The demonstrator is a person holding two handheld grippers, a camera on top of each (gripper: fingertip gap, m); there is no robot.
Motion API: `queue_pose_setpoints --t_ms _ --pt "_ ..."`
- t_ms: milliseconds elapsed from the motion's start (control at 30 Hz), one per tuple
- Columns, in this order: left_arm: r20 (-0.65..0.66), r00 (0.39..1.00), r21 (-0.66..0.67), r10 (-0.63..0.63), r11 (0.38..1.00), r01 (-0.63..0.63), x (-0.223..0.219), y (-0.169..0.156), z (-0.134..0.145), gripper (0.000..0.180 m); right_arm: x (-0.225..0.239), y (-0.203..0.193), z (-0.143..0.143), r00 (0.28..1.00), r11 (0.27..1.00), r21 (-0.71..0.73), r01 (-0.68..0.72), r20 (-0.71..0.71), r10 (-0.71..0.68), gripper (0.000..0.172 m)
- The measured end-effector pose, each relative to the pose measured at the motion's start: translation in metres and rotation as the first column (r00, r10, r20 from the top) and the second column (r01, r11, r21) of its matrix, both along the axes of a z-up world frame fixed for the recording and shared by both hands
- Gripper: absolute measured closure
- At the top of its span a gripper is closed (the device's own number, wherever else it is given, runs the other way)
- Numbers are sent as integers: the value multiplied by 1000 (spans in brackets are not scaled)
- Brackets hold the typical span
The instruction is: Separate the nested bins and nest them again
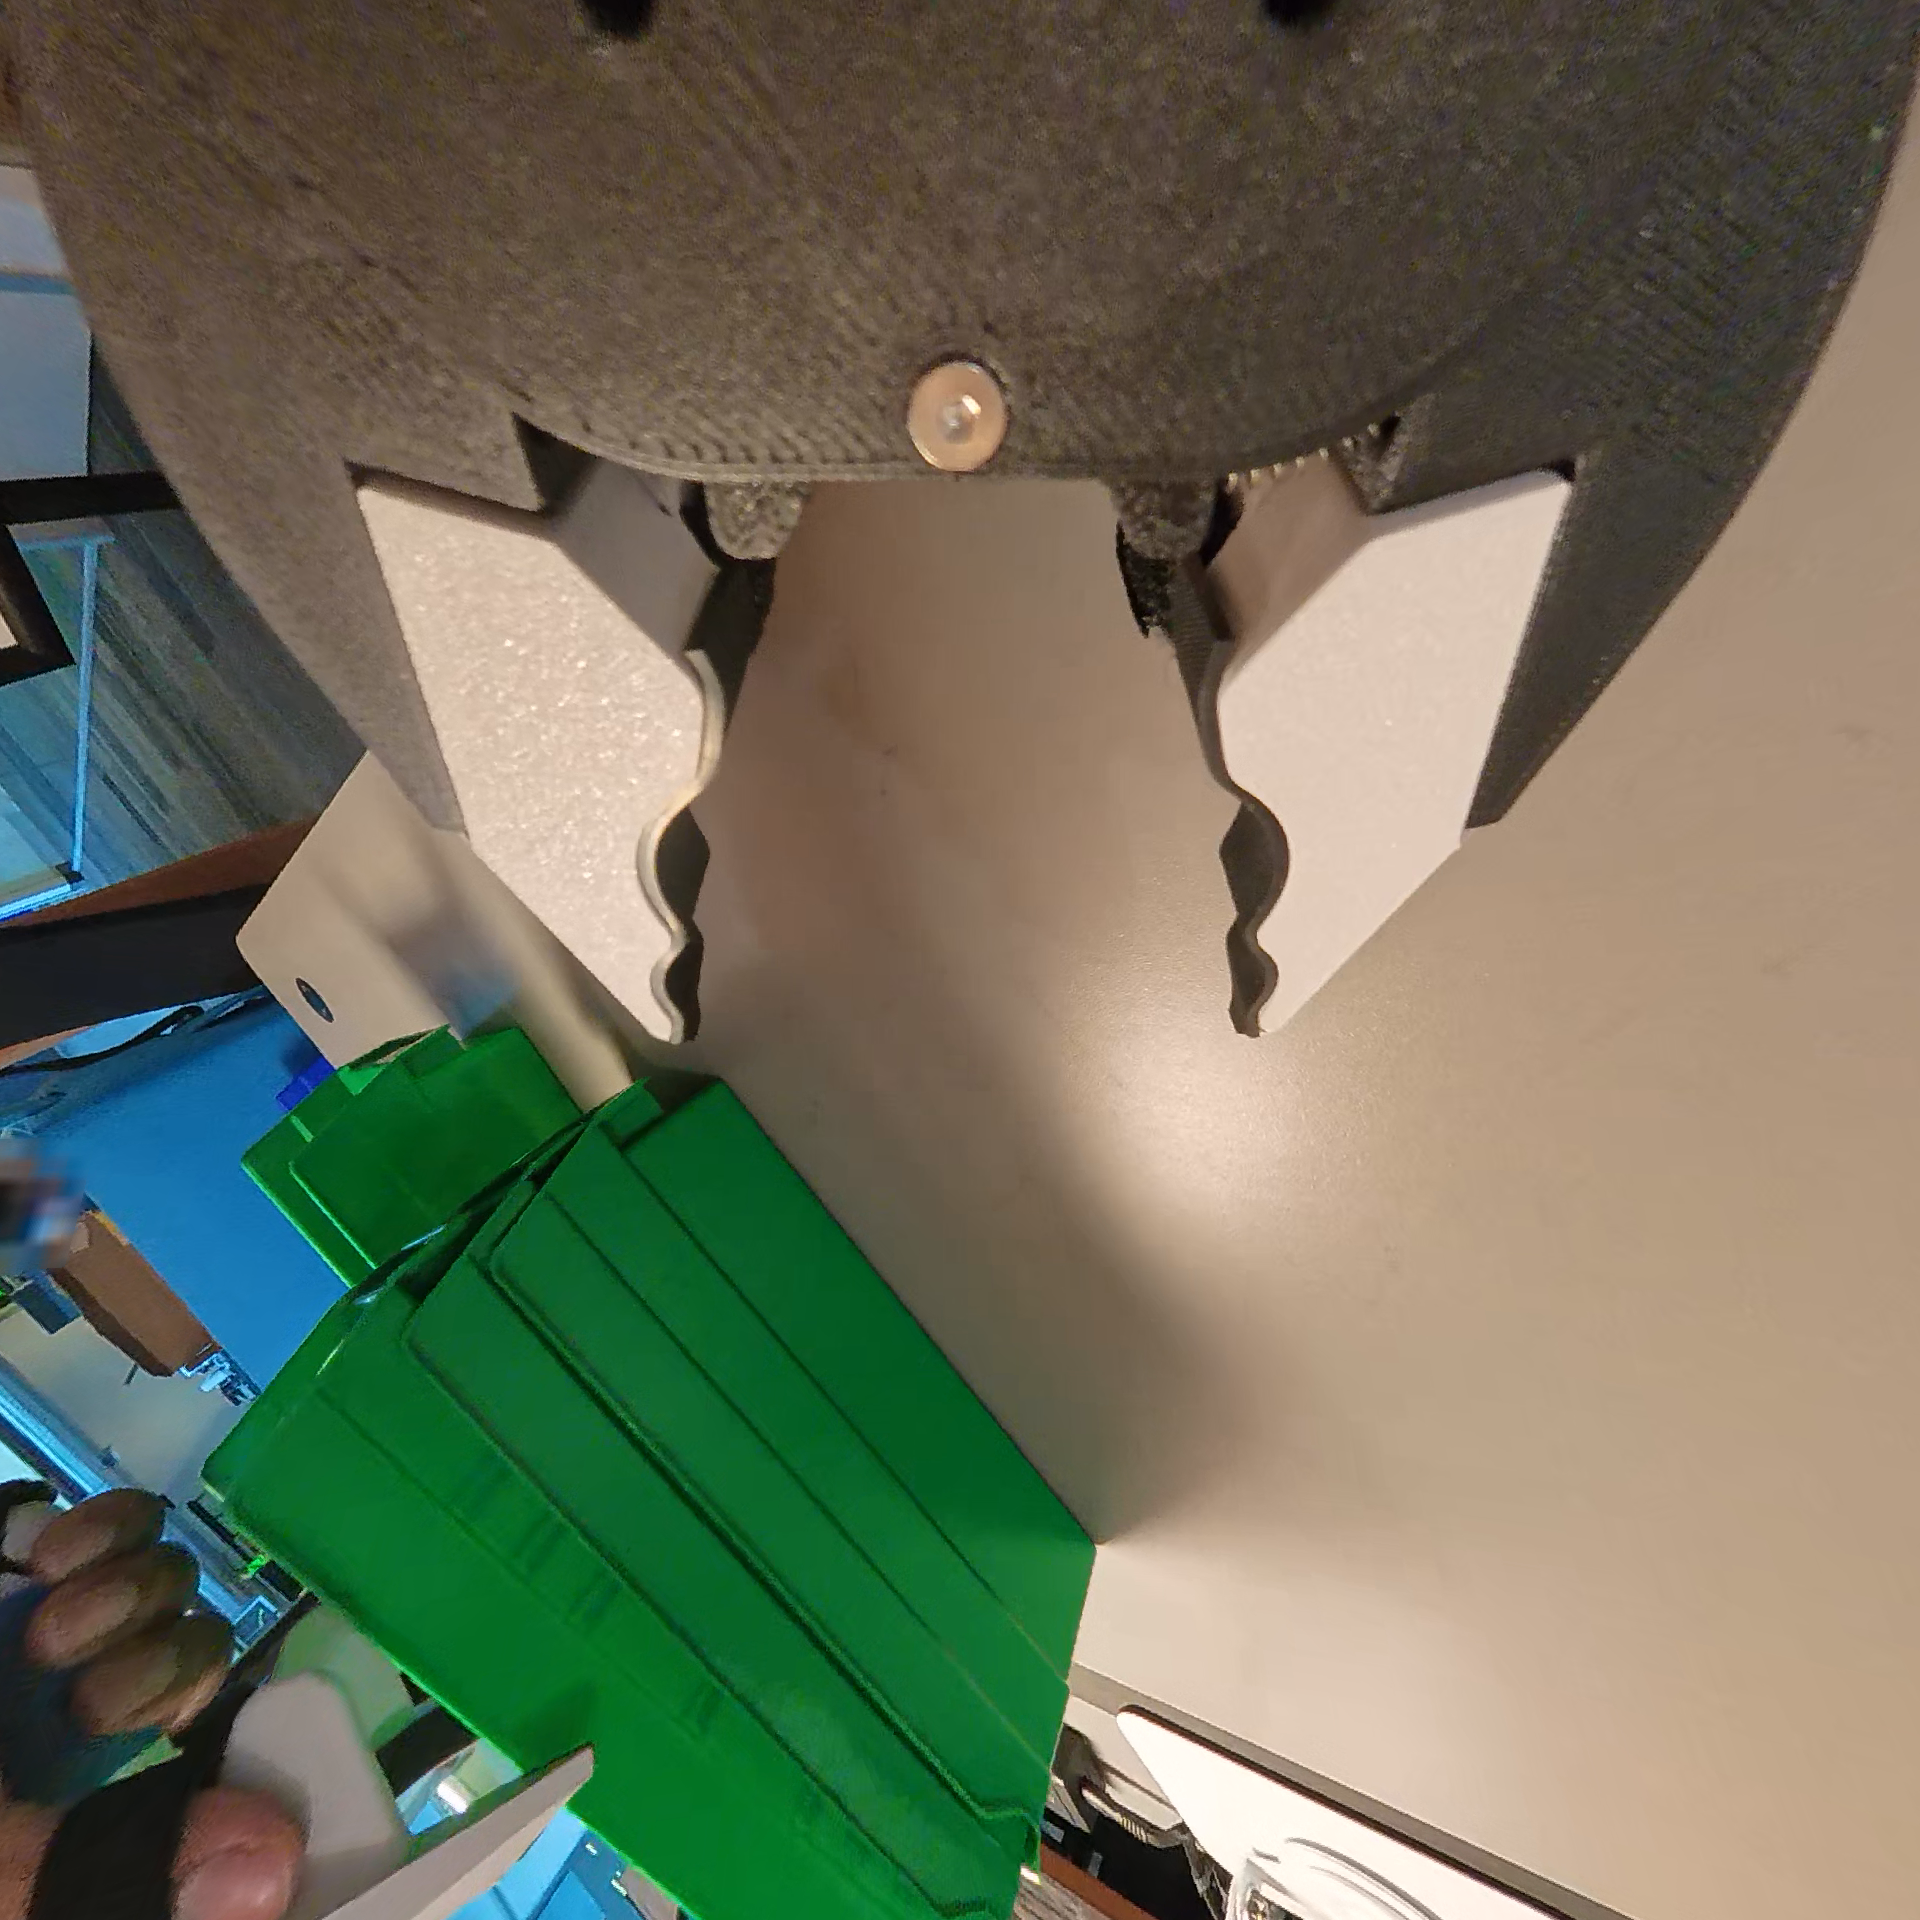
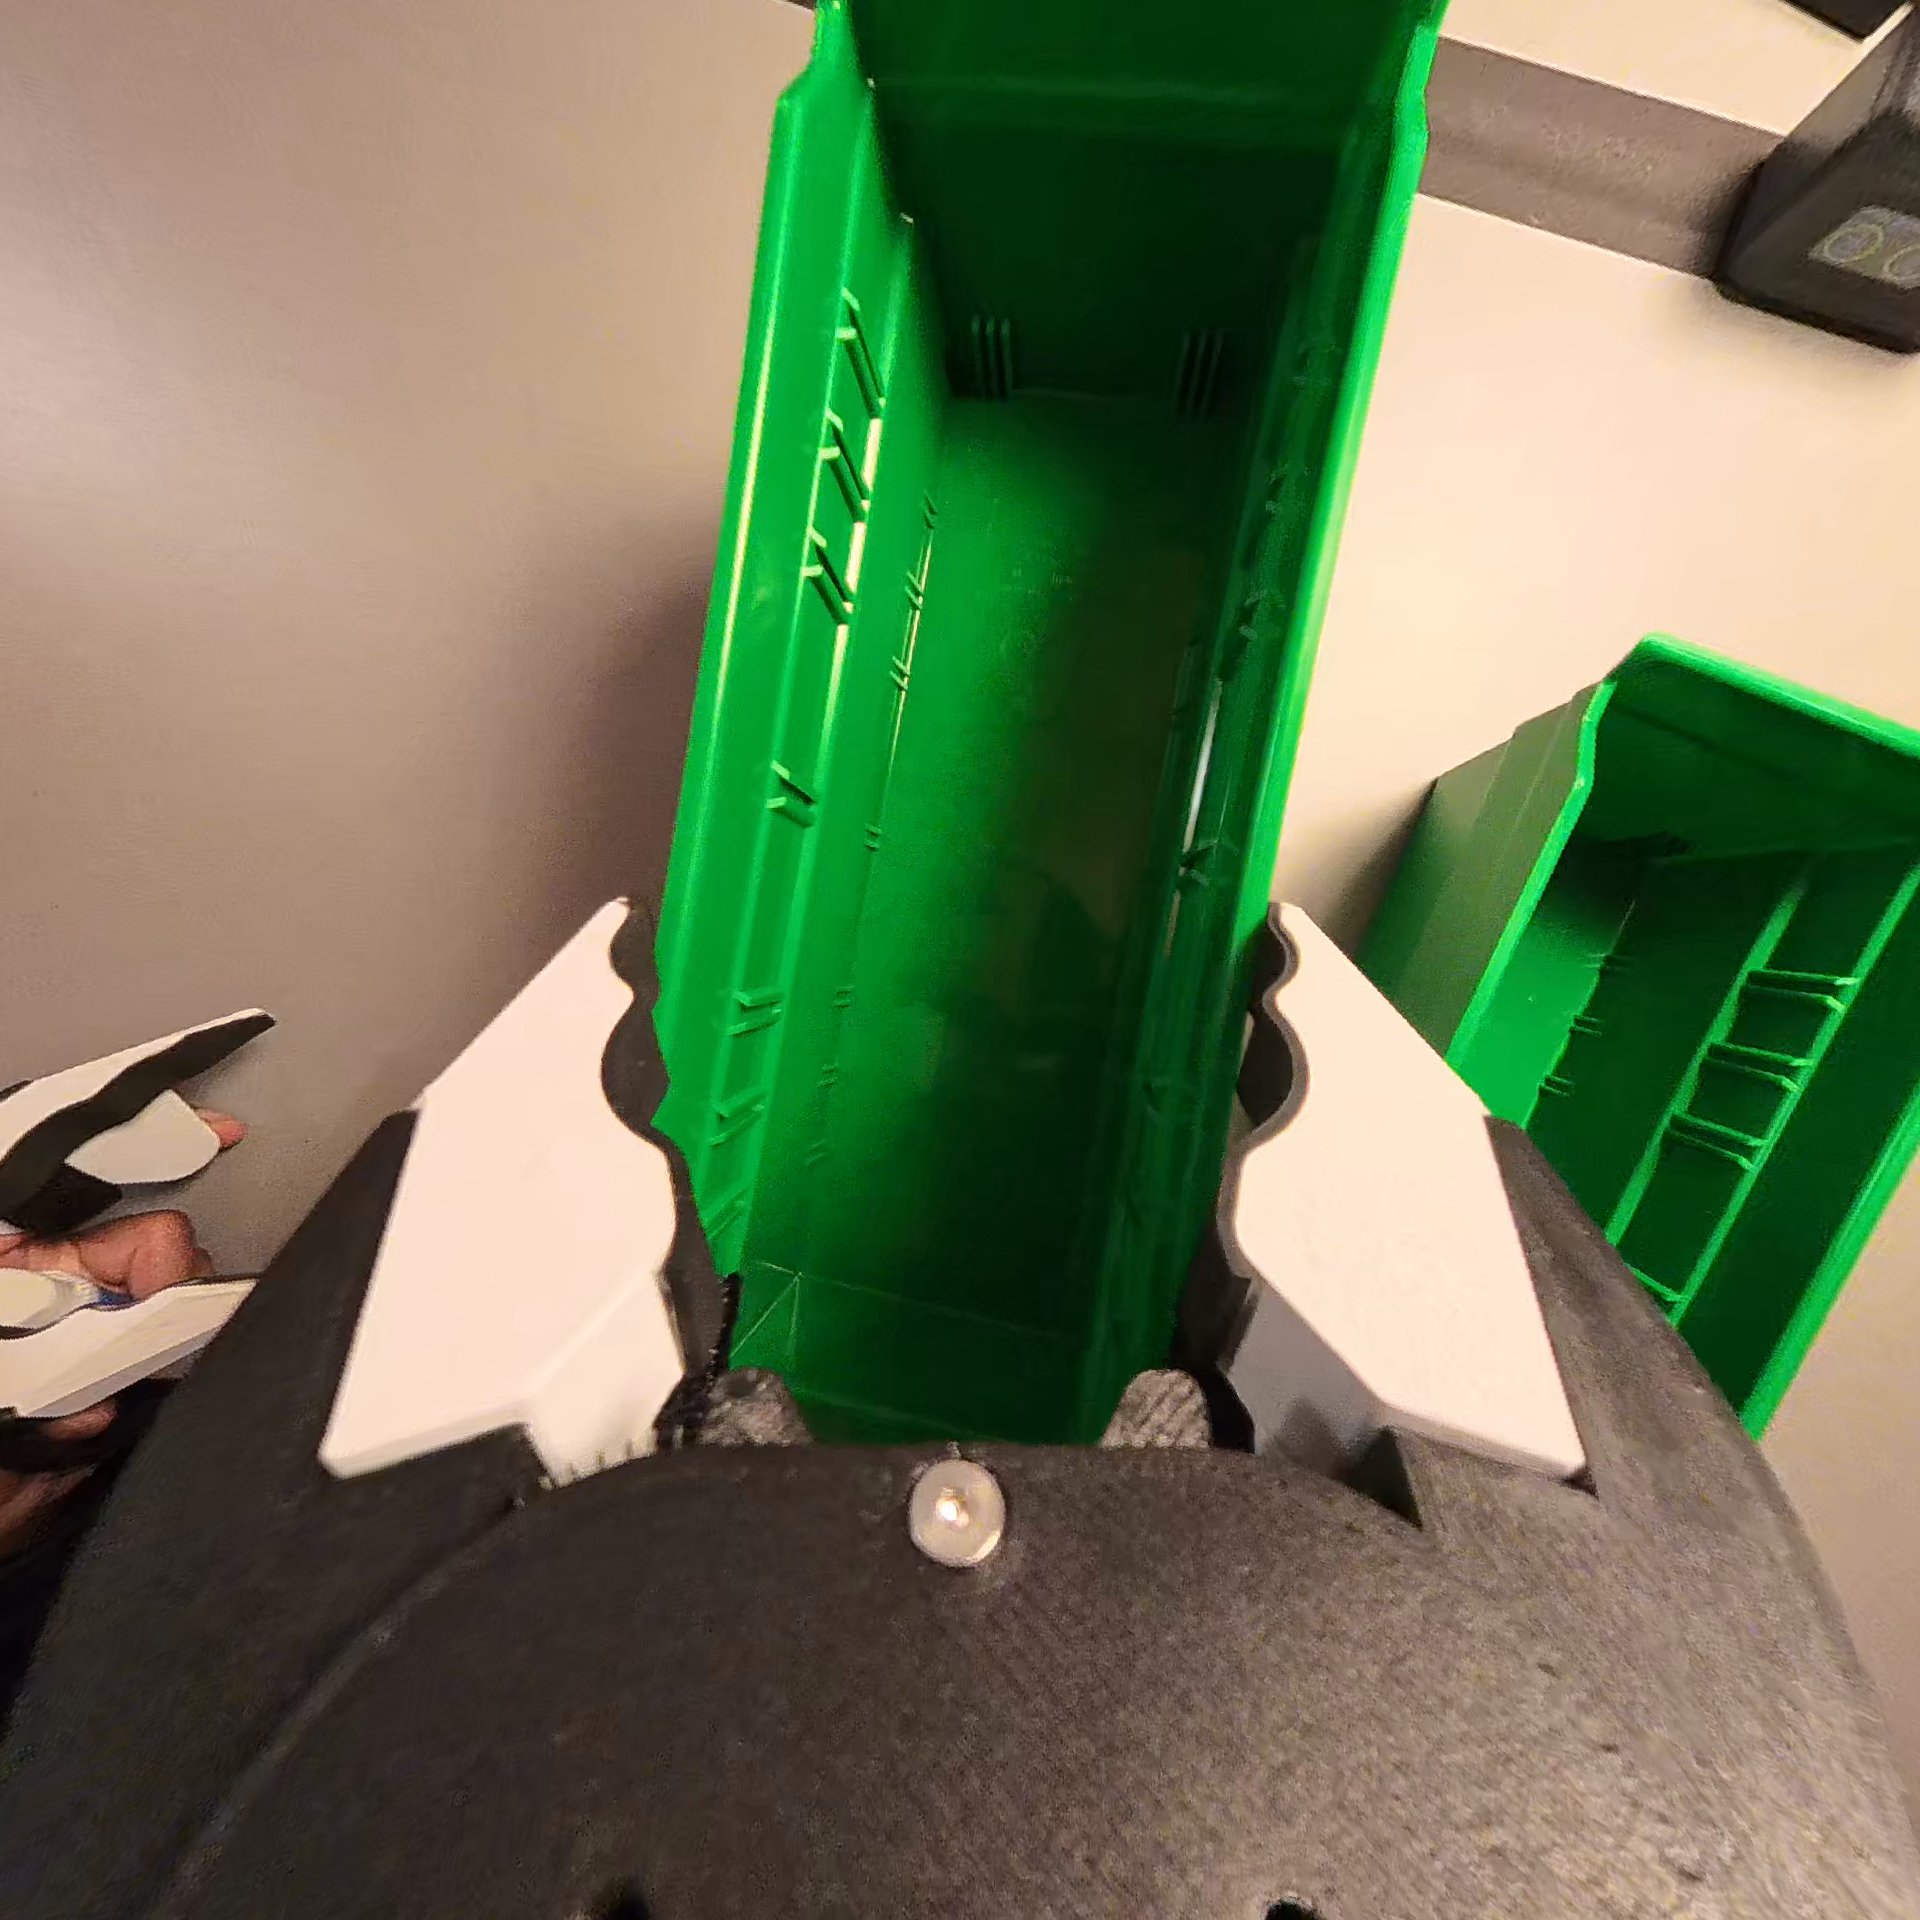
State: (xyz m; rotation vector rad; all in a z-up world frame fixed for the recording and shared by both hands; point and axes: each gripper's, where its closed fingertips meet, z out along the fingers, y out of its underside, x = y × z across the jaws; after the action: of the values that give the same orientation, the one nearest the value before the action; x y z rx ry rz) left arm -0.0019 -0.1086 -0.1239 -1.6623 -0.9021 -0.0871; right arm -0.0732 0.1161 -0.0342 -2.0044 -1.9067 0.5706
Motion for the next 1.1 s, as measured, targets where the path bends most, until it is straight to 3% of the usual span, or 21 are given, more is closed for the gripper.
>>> queue_pose_setpoints --t_ms 33,133,300,500,833,1100 --pt "0 1000 1 0 1000 0 0 0 0 80 1 2 0 1000 1000 2 2 3 -2 56" --pt "0 1000 4 1 1000 -1 0 0 0 80 1 10 4 1000 999 43 0 -10 0 54" --pt "1 1000 4 0 1000 0 0 0 0 80 5 17 0 999 994 105 -16 37 12 33" --pt "6 1000 12 0 1000 0 0 0 1 80 2 14 -17 995 994 103 -31 94 21 28" --pt "15 1000 14 -8 1000 8 0 0 0 80 2 7 -17 992 996 81 -43 125 32 59" --pt "15 1000 17 -6 1000 6 0 0 0 80 0 2 0 997 997 73 -41 68 36 70"
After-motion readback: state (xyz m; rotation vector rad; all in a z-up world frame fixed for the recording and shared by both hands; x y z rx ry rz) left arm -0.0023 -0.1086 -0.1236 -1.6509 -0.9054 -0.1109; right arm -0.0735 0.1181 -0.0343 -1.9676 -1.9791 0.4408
